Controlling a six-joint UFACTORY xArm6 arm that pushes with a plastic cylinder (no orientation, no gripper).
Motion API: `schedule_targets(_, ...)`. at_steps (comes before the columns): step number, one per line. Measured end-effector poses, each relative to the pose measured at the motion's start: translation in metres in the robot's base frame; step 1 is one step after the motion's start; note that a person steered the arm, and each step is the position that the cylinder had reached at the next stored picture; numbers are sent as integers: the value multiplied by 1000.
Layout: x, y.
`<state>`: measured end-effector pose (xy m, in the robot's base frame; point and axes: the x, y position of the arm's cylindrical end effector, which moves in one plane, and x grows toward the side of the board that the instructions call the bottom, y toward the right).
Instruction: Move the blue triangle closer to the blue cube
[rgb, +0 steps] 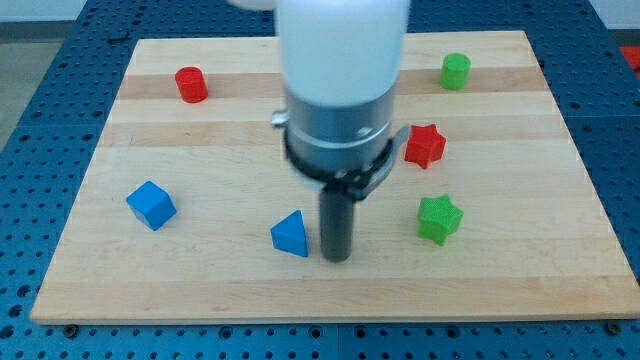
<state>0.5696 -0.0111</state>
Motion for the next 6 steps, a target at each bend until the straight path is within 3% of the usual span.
schedule_targets(3,-1,-25)
schedule_targets(5,-45,-45)
schedule_targets(6,-69,-91)
